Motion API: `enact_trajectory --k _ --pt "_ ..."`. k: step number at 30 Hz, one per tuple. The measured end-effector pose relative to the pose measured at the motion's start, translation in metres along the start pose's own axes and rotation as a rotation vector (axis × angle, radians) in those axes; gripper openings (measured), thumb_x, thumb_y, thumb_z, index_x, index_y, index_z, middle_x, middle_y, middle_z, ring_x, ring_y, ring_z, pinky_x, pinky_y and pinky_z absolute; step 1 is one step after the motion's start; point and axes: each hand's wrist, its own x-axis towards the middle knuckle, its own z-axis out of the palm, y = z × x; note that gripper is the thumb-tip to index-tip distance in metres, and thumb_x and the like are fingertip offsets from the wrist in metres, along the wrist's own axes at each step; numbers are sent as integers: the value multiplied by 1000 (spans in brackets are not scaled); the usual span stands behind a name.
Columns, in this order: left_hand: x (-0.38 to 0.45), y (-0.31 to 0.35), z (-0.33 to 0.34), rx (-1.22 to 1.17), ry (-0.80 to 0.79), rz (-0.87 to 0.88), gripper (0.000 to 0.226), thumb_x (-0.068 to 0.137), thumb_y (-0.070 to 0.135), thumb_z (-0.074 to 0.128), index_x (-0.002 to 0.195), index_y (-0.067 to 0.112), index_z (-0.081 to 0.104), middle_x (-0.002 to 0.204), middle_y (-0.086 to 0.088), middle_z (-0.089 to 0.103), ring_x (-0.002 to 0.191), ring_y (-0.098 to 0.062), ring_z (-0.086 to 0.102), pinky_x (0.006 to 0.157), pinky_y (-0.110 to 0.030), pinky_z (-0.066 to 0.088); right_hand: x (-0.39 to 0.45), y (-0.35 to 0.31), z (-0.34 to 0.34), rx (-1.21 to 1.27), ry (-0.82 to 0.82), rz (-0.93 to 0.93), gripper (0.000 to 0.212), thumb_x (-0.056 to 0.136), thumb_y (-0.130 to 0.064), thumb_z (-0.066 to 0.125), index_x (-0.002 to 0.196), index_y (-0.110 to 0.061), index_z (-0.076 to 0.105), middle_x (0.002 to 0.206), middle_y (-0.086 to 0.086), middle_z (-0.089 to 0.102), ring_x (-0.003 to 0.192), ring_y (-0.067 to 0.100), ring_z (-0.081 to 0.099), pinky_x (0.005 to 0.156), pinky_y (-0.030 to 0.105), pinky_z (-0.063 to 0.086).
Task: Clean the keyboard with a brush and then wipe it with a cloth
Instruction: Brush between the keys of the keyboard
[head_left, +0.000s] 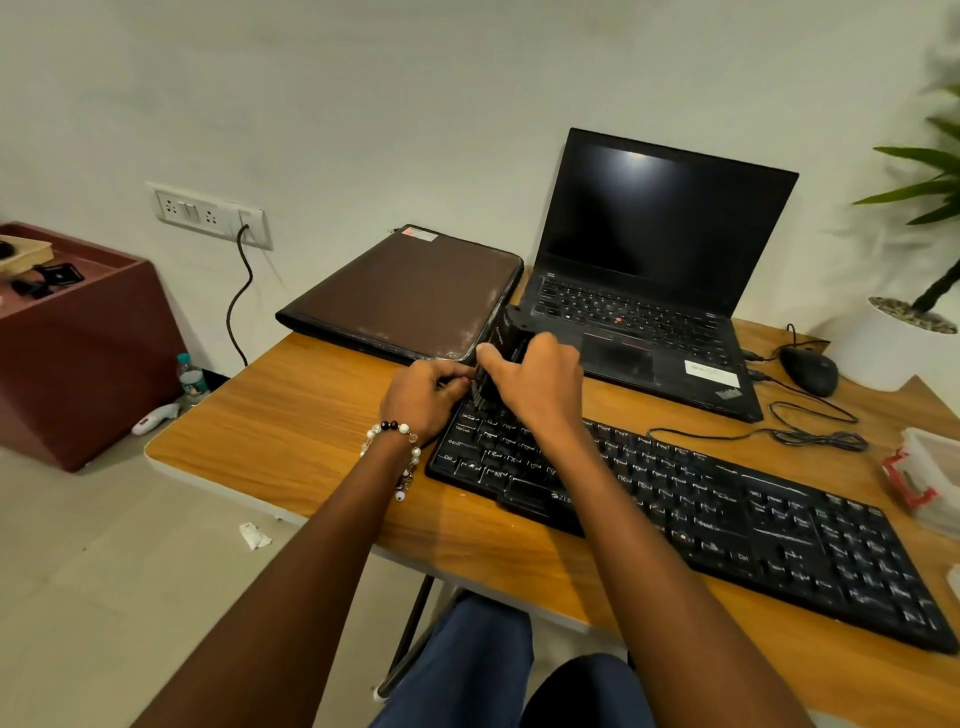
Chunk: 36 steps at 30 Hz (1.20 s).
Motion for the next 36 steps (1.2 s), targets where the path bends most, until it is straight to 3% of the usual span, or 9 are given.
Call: enact_trajectory --k 3,6,8,12,19,25,28,32,36 --pt "-1 0 -1 21 4 4 18 90 25 65 107 27 72 101 2 73 90 -13 65 81 -36 55 3 2 -1 -61 -93 29 33 78 -45 64 68 -15 54 67 -1 59 63 19 61 53 32 52" --pt "0 -1 0 4 -2 -1 17 90 25 65 103 31 73 101 5 73 91 -12 65 81 -40 55 16 6 -13 -70 -205 110 42 69 -56 64 82 -16 60 81 3 66 72 22 65 59 35 55" --pt "1 -1 1 2 -7 -7 17 90 26 65 103 33 73 101 7 72 92 -11 65 81 -40 56 20 8 -19 -51 -149 132 40 70 -56 65 77 -18 57 82 3 65 74 24 65 62 37 55" --pt "1 -1 1 14 -1 -10 17 90 28 64 103 34 73 99 7 72 90 -11 65 79 -40 56 6 9 -16 -87 2 69 39 81 -46 63 62 -17 46 66 -2 55 65 21 59 50 29 43" --pt "-1 0 2 45 -4 -10 16 91 30 63 103 36 72 93 7 72 84 -14 65 75 -43 57 17 16 -23 -105 -180 116 38 74 -54 65 74 -17 55 79 2 64 72 22 63 59 36 51" --pt "-2 2 1 93 8 8 17 92 30 61 104 37 72 95 7 72 85 -13 65 74 -42 57 2 16 -17 -90 28 89 41 81 -52 62 68 -16 50 70 1 60 67 21 61 57 35 52" --pt "-3 4 1 114 10 22 19 93 29 60 107 34 71 98 5 72 86 -14 65 75 -40 56 -2 17 -19 -119 -18 82 39 82 -50 62 65 -17 48 65 -2 56 64 20 59 57 34 50" --pt "-3 3 0 103 6 24 18 92 29 61 106 33 72 97 4 72 85 -15 65 75 -41 57 12 26 -31 -66 -168 152 41 74 -55 65 78 -16 56 81 3 64 73 21 63 64 39 54" --pt "-3 3 1 116 3 24 18 93 29 60 106 34 71 97 5 72 83 -14 65 73 -42 57 11 32 -30 -37 -12 167 48 75 -59 64 78 -12 57 79 3 64 69 22 62 53 33 45"
